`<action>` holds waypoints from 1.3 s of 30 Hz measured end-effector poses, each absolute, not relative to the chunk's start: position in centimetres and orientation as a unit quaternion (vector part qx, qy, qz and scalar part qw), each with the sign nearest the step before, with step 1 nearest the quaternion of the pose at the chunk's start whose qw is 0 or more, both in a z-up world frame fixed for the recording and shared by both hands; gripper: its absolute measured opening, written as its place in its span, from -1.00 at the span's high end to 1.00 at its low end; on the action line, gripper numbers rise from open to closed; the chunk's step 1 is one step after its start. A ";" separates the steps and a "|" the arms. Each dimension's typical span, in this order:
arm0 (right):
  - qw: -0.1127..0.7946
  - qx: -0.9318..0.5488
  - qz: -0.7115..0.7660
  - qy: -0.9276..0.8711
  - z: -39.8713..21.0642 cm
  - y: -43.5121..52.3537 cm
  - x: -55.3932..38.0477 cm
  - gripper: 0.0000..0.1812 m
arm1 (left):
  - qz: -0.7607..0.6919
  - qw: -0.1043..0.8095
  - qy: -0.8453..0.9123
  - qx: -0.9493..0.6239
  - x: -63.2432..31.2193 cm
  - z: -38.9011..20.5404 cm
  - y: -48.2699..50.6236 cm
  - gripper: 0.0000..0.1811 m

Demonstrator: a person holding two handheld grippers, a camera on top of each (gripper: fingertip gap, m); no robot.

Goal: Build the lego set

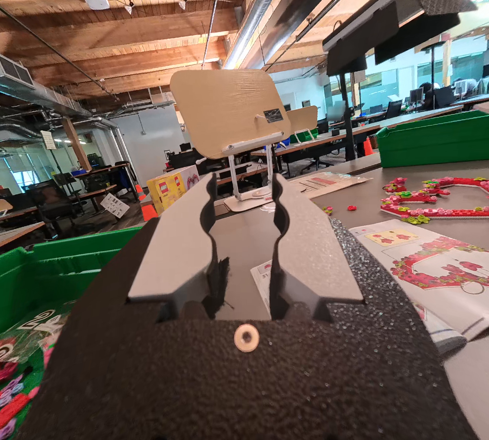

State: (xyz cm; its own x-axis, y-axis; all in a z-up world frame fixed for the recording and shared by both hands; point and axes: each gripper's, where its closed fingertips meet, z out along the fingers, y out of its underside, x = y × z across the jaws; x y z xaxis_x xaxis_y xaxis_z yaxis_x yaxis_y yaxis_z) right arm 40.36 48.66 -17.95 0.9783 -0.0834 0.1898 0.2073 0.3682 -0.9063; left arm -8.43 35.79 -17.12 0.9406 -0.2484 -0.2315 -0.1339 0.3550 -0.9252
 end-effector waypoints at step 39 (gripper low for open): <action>0.815 -0.561 -0.126 -0.068 -18.4 49.3 41.3 0.66 | -0.166 0.803 0.166 -0.548 -6.2 -18.0 34.1 0.65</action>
